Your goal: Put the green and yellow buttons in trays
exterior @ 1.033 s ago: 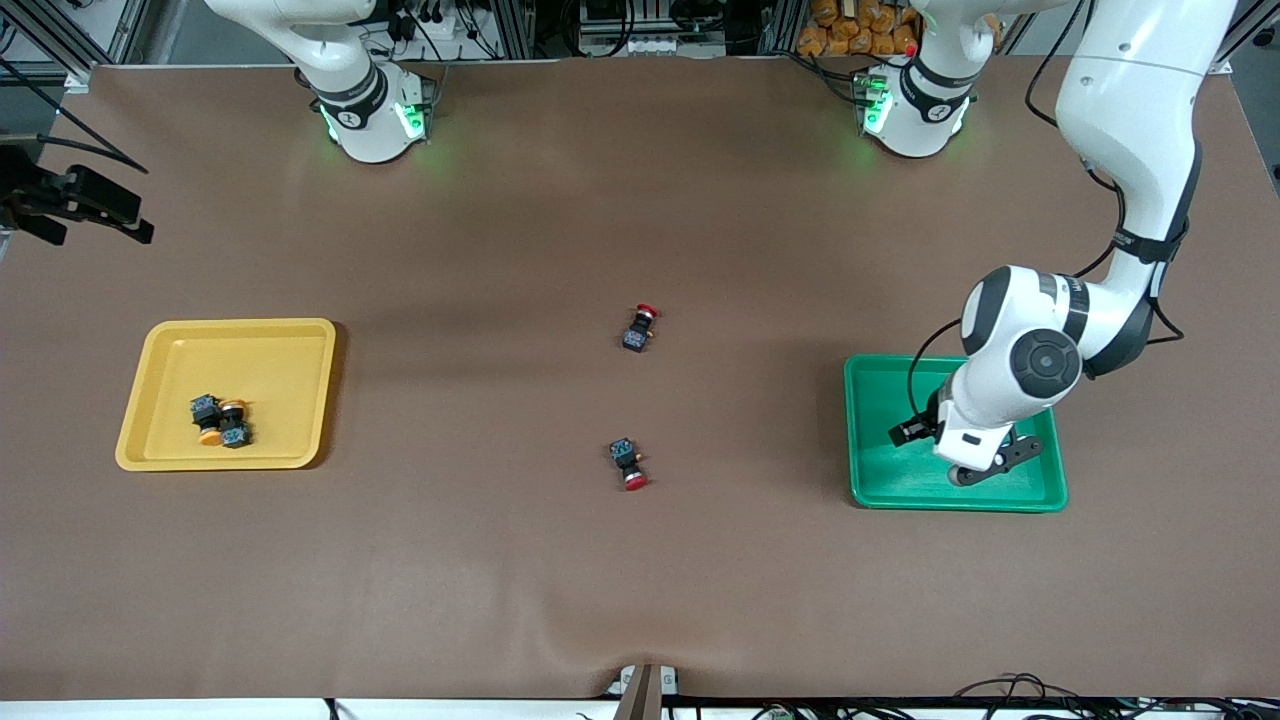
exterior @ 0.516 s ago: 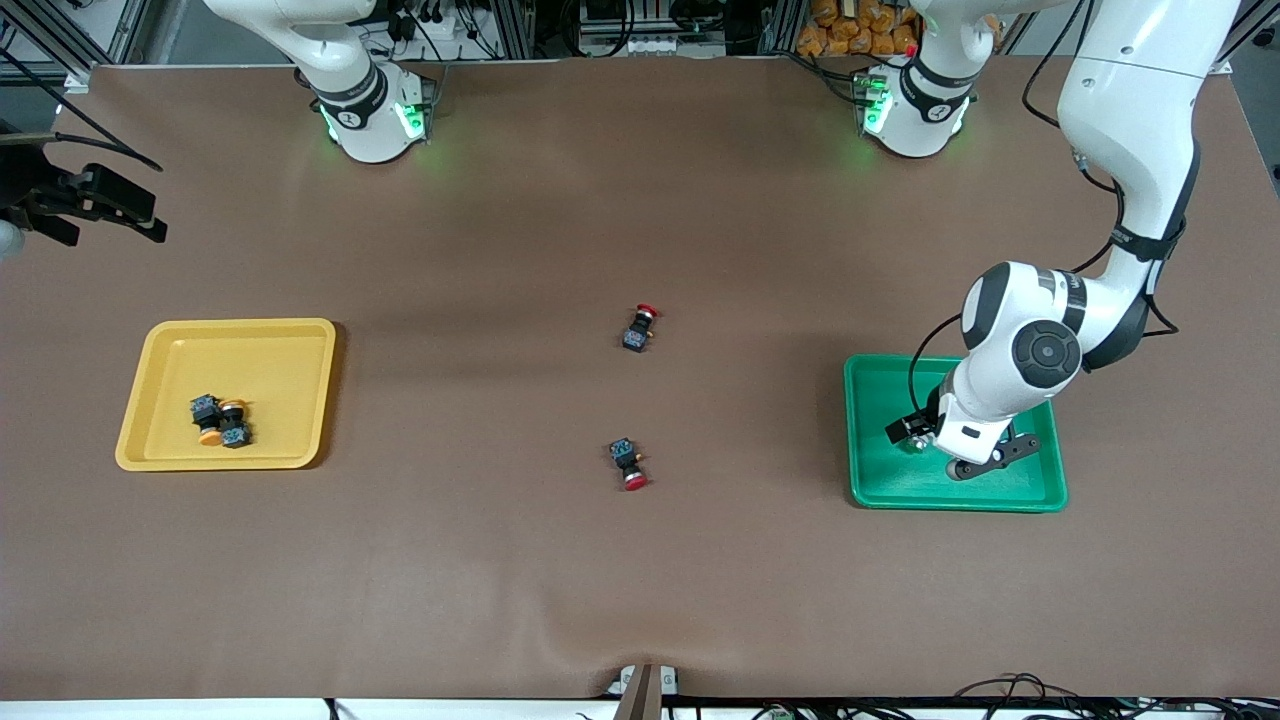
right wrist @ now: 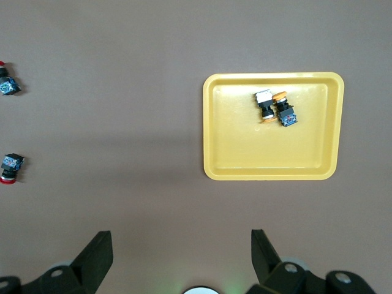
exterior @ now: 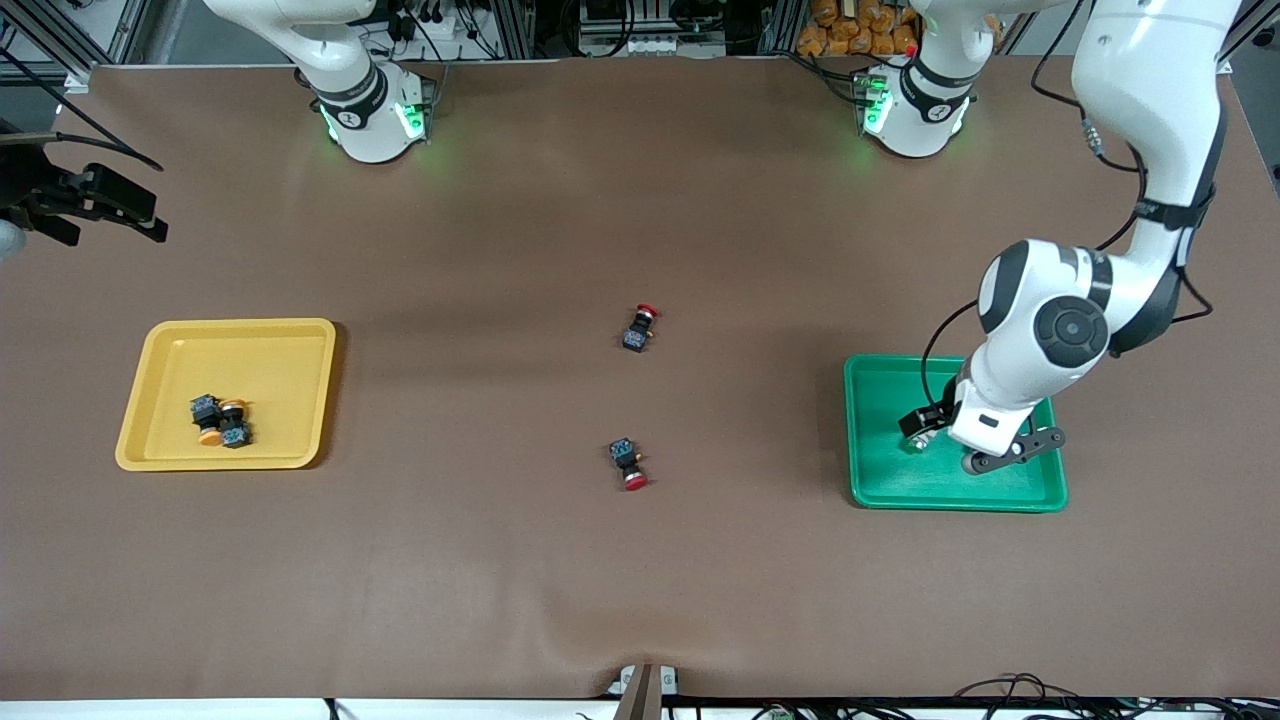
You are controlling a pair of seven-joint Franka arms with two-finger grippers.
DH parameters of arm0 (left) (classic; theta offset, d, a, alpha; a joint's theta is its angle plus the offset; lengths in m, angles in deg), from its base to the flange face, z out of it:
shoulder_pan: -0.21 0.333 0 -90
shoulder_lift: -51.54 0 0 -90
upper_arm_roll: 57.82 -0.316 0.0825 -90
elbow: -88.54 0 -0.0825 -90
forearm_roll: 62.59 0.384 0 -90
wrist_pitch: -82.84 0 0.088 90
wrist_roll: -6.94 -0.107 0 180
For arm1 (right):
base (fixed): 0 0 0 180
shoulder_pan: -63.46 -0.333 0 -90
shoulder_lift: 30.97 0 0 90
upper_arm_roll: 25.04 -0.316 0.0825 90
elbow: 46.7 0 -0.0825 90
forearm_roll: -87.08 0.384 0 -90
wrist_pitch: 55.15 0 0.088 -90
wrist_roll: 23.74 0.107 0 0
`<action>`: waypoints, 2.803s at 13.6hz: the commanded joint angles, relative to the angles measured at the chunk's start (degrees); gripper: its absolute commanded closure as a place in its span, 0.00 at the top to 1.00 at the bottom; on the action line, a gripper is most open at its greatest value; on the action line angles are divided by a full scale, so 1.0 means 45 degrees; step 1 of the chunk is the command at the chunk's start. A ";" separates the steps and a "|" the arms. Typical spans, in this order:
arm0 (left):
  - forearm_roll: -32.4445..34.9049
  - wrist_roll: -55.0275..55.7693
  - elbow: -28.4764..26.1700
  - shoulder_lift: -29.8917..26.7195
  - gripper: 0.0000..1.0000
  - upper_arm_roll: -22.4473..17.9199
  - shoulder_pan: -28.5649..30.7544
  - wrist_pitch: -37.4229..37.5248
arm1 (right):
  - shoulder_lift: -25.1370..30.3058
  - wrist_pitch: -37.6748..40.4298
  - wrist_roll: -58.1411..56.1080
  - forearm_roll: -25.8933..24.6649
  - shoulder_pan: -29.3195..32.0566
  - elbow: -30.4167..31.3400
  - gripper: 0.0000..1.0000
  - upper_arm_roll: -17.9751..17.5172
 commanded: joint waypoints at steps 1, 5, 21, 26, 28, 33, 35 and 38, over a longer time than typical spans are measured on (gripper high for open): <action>-0.0028 -0.0998 -0.0329 -0.1411 1.00 0.0104 0.0269 0.1209 | 0.0033 0.0143 -0.0059 -0.0202 -0.0041 -0.0098 1.00 -0.0027; -0.0689 -0.2366 -0.0173 -0.3383 1.00 0.0124 0.0269 0.3475 | 0.0033 0.0163 -0.0040 -0.0202 -0.0060 -0.0079 1.00 -0.0027; -0.2763 -0.5861 0.4710 -0.5203 1.00 -0.1899 -0.0349 0.9687 | 0.0033 0.0163 -0.0001 -0.0202 -0.0041 -0.0059 1.00 -0.0027; -0.2275 -0.6118 0.3933 -0.6411 1.00 -0.3197 -0.1645 1.0179 | 0.0033 0.0163 0.0038 -0.0202 -0.0060 -0.0040 1.00 -0.0027; -0.2275 -0.6138 0.3267 -0.6960 1.00 -0.3158 -0.1548 1.0179 | 0.0033 0.0163 0.0038 -0.0202 -0.0041 -0.0040 1.00 -0.0027; -0.2294 -0.6294 0.3323 -0.6884 1.00 -0.1517 -0.0317 1.0413 | 0.0033 0.0163 0.0019 -0.0202 -0.0021 -0.0040 1.00 -0.0008; -0.2294 -0.6314 0.3402 -0.6806 1.00 -0.1556 -0.0298 1.0433 | 0.0033 0.0163 -0.0020 -0.0202 -0.0002 -0.0040 1.00 -0.0008; -0.2294 -0.6256 0.3576 -0.6708 1.00 -0.1556 -0.0278 1.0471 | 0.0033 0.0163 -0.0040 -0.0221 -0.0002 -0.0040 1.00 -0.0008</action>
